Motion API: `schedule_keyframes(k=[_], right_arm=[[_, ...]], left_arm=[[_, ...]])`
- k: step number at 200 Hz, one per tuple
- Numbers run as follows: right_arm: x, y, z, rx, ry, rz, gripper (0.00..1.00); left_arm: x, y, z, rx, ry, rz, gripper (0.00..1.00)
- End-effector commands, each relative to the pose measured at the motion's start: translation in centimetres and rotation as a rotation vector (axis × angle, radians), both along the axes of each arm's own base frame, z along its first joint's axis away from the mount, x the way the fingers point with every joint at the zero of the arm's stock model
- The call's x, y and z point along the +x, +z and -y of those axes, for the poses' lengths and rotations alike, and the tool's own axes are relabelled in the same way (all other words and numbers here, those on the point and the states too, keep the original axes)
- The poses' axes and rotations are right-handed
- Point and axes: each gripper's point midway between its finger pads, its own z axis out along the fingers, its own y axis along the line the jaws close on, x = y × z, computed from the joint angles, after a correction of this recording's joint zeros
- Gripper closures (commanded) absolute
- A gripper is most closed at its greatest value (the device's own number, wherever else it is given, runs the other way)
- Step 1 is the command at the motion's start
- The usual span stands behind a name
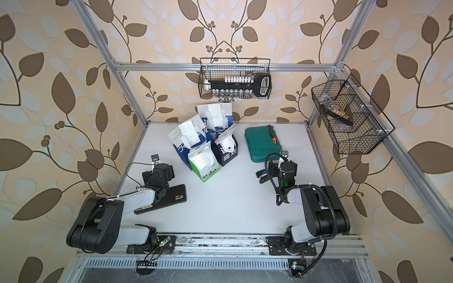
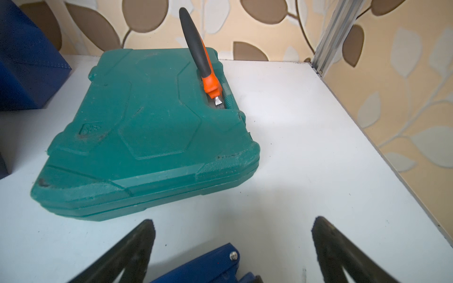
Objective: Staple the receipts to the bags
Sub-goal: Reset both arms
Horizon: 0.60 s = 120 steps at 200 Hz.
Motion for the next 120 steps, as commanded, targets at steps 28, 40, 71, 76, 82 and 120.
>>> schedule_keyframes(k=[28,40,71,76,82,120], right_arm=[[0.2,0.4,-0.4,0.017,0.012,0.022,0.00],[0.2,0.3,-0.3,0.016,0.013,0.022,0.00],[0.3,0.3,-0.3,0.015,0.011,0.020,0.00],[0.3,0.3,-0.3,0.015,0.011,0.020,0.00],[0.3,0.3,-0.3,0.015,0.010,0.018,0.00],[0.2,0.2,-0.3,0.017,0.011,0.017,0.00]], left_arm=[[3.2,0.1,3.0,-0.039,-0.212,0.120,0.01],[3.3,-0.1,2.7,-0.074,-0.203,0.099,0.01],[3.5,-0.3,2.2,-0.096,-0.192,0.090,0.01],[3.4,-0.3,2.2,-0.095,-0.192,0.091,0.01],[3.4,-0.3,2.2,-0.095,-0.191,0.090,0.01],[3.3,-0.1,2.3,-0.095,-0.196,0.096,0.01]])
